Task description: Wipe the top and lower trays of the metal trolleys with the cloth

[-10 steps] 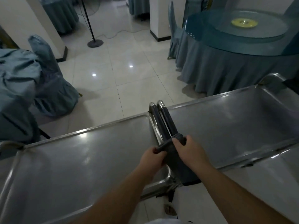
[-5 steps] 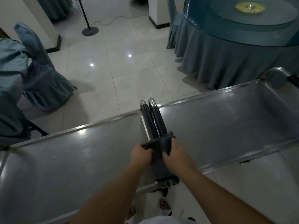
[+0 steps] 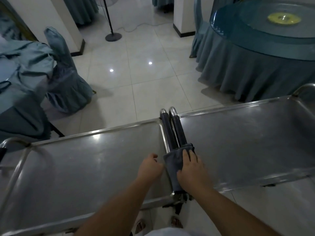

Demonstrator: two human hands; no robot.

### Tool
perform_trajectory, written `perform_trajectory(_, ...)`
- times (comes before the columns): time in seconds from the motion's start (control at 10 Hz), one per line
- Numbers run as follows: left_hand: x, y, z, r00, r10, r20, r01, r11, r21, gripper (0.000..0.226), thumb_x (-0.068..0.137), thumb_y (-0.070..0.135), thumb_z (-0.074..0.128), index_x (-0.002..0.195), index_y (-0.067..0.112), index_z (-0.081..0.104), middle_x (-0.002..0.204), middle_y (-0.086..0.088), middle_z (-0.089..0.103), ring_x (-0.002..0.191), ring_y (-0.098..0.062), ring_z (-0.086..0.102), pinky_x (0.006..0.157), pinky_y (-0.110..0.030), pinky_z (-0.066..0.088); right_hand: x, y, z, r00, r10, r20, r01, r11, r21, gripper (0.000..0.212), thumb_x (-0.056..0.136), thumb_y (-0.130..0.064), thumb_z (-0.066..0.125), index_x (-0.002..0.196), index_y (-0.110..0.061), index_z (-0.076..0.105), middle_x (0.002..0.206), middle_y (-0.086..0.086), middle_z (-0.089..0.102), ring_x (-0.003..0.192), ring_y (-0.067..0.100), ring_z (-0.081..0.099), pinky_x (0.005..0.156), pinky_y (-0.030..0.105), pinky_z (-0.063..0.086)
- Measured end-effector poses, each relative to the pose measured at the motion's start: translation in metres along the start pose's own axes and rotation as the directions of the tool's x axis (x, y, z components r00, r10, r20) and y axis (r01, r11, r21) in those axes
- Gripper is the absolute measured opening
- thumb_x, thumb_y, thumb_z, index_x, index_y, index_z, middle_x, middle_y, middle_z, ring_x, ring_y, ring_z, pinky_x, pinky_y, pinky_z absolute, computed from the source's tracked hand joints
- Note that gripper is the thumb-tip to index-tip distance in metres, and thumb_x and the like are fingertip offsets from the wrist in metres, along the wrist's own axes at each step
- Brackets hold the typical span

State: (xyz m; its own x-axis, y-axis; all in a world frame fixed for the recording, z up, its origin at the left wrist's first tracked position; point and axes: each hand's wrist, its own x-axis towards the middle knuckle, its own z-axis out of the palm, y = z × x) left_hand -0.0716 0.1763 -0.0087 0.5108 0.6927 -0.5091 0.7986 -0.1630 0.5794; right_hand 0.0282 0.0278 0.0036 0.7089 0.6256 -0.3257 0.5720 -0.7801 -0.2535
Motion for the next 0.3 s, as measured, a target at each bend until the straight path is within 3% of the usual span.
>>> perform_trajectory(0.1,-0.011,-0.007,-0.013,0.999,0.017,-0.033,-0.014,0.996,0.092,0.053,0.094,0.034,0.065,0.145,0.022,0.054,0.128,0.001,0.066,0.103,-0.017,0.062,0.089,-0.029,0.049,-0.002,-0.012,-0.004,0.995,-0.101,-0.006,0.101,0.995,-0.010,0.075,0.100,-0.037,0.044,0.165,-0.019,0.011,0.172,0.005,0.014,0.155,0.030,0.015,0.124,0.043,0.023)
perform_trajectory(0.2,-0.022,-0.017,-0.032,0.998,0.038,-0.058,-0.026,0.979,0.201,0.056,0.094,0.037,0.063,0.148,0.024,0.051,0.142,-0.002,0.061,0.124,-0.023,0.063,0.102,-0.036,0.052,-0.002,-0.030,-0.009,0.982,-0.191,-0.010,0.190,0.981,-0.037,0.068,0.102,-0.041,0.043,0.163,-0.020,0.022,0.171,0.002,0.020,0.155,0.026,0.018,0.123,0.042,0.026)
perform_trajectory(0.3,-0.032,-0.022,-0.061,0.988,0.122,-0.097,-0.085,0.945,0.316,0.054,0.096,0.033,0.059,0.148,0.021,0.051,0.146,-0.006,0.057,0.130,-0.027,0.059,0.108,-0.040,0.050,-0.004,-0.058,-0.019,0.970,-0.242,-0.025,0.240,0.969,-0.054,0.059,0.103,-0.041,0.043,0.158,-0.022,0.034,0.167,-0.002,0.028,0.154,0.022,0.022,0.119,0.042,0.029)
